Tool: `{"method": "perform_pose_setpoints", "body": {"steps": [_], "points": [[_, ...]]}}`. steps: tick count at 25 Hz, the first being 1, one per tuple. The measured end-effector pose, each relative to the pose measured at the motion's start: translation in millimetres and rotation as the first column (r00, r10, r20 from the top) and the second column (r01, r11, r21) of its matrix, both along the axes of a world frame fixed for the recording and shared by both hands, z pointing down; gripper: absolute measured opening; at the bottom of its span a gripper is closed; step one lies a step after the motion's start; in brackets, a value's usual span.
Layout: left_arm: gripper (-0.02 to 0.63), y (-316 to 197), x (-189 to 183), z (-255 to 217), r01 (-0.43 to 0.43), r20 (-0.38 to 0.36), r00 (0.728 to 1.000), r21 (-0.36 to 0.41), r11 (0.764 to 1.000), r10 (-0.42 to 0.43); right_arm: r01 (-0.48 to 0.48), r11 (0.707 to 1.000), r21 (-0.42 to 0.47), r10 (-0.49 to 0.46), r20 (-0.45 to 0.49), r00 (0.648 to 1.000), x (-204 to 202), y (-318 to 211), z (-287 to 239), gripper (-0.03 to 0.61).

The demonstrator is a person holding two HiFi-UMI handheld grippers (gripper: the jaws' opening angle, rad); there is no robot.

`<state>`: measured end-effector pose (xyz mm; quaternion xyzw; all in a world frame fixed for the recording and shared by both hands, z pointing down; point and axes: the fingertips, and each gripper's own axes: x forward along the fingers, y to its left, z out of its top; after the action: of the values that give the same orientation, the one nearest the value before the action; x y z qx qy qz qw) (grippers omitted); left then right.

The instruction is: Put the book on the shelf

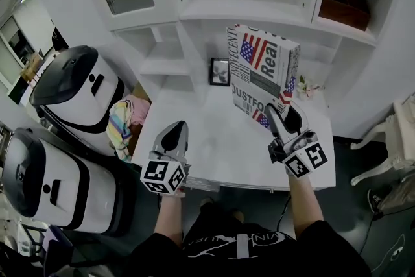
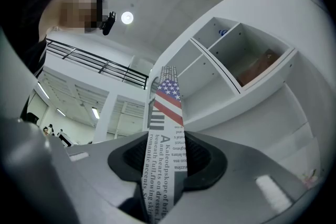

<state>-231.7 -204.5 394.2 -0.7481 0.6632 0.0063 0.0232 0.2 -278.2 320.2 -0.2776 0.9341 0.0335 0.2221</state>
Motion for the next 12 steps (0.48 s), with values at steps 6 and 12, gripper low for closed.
{"method": "perform_pose_setpoints", "body": {"steps": [6, 12], "points": [[0.0, -53, -3, -48, -0.067, 0.003, 0.998, 0.031, 0.997, 0.067, -0.023, 0.997, 0.077, 0.024, -0.008, 1.0, -13, -34, -61, 0.158], [0.0, -90, -14, -80, -0.13, 0.02, 0.991, 0.043, 0.991, 0.129, -0.05, 0.983, 0.177, 0.057, -0.032, 0.998, -33, -49, -111, 0.158]]}}
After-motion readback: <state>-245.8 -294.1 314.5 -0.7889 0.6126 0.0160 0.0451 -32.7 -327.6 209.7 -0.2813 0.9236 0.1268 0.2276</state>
